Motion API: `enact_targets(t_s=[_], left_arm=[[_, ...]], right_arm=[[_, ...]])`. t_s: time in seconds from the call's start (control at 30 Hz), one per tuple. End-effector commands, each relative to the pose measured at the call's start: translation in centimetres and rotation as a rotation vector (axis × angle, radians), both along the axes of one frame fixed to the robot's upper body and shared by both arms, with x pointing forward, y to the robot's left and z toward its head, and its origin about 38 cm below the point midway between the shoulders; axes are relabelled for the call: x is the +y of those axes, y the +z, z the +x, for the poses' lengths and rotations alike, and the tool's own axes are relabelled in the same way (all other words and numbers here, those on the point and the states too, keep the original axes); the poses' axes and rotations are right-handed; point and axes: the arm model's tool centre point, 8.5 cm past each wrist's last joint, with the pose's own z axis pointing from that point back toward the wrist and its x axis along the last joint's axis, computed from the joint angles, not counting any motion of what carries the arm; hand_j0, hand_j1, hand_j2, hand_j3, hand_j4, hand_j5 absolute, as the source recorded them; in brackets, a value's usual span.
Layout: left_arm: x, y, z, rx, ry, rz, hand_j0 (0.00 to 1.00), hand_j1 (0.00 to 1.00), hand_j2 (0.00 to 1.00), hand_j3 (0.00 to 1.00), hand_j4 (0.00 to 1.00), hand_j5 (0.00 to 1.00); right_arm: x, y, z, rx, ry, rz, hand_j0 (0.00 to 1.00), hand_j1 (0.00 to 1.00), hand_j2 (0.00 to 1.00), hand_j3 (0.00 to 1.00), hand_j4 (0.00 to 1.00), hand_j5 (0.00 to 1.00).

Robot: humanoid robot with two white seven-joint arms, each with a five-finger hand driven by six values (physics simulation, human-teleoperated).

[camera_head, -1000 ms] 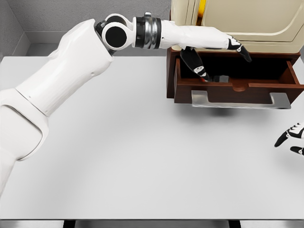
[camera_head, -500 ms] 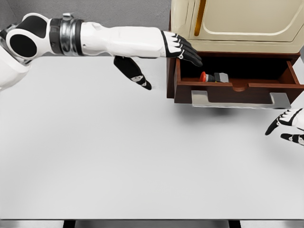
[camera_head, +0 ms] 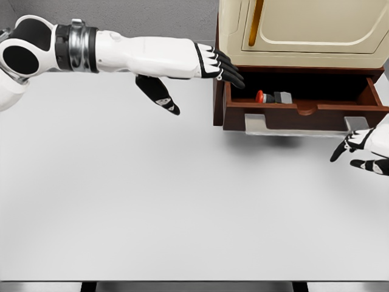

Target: Put the switch into the drawer with left arm, and close the drawer with right arm

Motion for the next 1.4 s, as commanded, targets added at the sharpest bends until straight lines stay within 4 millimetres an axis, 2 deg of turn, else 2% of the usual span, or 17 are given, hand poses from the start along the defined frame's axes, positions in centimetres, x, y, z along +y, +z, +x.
enact_targets(t_s=[0.0, 0.03, 0.13, 0.3, 0.37, 0.47, 0.53, 0.6, 0.67, 0.77, 0.97, 1.2, 1.37], left_arm=[[0.3, 0.2, 0.1, -0.003, 0.010, 0.002, 1.00, 1.00, 1.00, 1.00, 1.00, 1.00], [0.1, 0.4, 0.1, -0.010, 0.006, 0.015, 1.00, 1.00, 1.00, 1.00, 1.00, 1.00], [-0.6, -0.9, -0.1, 0.002, -0.014, 0.088, 1.00, 1.00, 1.00, 1.00, 1.00, 1.00], [-0.5, -0.7, -0.2, -0.001, -0.014, 0.088, 1.00, 1.00, 1.00, 1.00, 1.00, 1.00], [0.3, -1.0, -0.1, 0.004, 0.003, 0.091, 1.00, 1.00, 1.00, 1.00, 1.00, 1.00], [0.5, -1.3, 0.0, 0.012, 0.007, 0.095, 1.00, 1.00, 1.00, 1.00, 1.00, 1.00], [1.6, -1.5, 1.0, 0.023, 0.053, 0.099, 1.00, 1.00, 1.00, 1.00, 1.00, 1.00], [2.5, -2.1, 1.9, 0.041, 0.091, 0.103, 1.00, 1.00, 1.00, 1.00, 1.00, 1.00], [2.6, -2.9, 1.9, 0.059, 0.095, 0.103, 1.00, 1.00, 1.00, 1.00, 1.00, 1.00], [2.7, -4.4, 1.8, 0.085, 0.094, 0.138, 1.00, 1.00, 1.00, 1.00, 1.00, 1.00], [2.9, -4.4, 1.9, 0.086, 0.098, 0.140, 1.00, 1.00, 1.00, 1.00, 1.00, 1.00], [3.0, -4.5, 2.0, 0.088, 0.105, 0.139, 1.00, 1.00, 1.00, 1.00, 1.00, 1.00], [3.3, -4.6, 2.4, 0.093, 0.119, 0.141, 1.00, 1.00, 1.00, 1.00, 1.00, 1.00]], right_arm=[[0.1, -0.6, 0.0, 0.015, 0.001, 0.003, 0.57, 0.57, 0.57, 0.57, 0.57, 0.57], [0.0, -0.6, 0.0, 0.014, -0.001, 0.003, 0.57, 0.57, 0.57, 0.57, 0.57, 0.57], [0.3, -0.5, 0.7, 0.009, 0.007, 0.006, 0.57, 0.57, 0.57, 0.57, 0.57, 0.57], [0.2, 0.1, 1.3, -0.012, 0.001, 0.011, 0.57, 0.57, 0.57, 0.57, 0.57, 0.57], [0.2, 0.2, 1.6, -0.015, -0.001, 0.011, 0.57, 0.57, 0.57, 0.57, 0.57, 0.57], [-0.1, -0.1, 2.6, -0.007, -0.012, 0.014, 0.57, 0.57, 0.57, 0.57, 0.57, 0.57], [-0.3, -0.4, 2.8, 0.003, -0.021, 0.013, 0.57, 0.57, 0.57, 0.57, 0.57, 0.57], [-0.2, -0.9, 2.8, 0.017, -0.017, 0.011, 0.57, 0.57, 0.57, 0.57, 0.57, 0.57], [0.1, -1.2, 2.9, 0.026, -0.009, 0.009, 0.57, 0.57, 0.57, 0.57, 0.57, 0.57], [-0.6, -1.6, 3.1, 0.038, -0.030, 0.004, 0.57, 0.57, 0.57, 0.57, 0.57, 0.57], [-1.3, -0.8, 4.1, 0.009, -0.061, 0.020, 0.57, 0.57, 0.57, 0.57, 0.57, 0.57], [-2.0, -1.4, 5.7, 0.021, -0.094, 0.036, 0.57, 0.57, 0.57, 0.57, 0.57, 0.57], [-1.1, -1.8, 6.2, 0.034, -0.071, 0.023, 0.57, 0.57, 0.57, 0.57, 0.57, 0.57]])
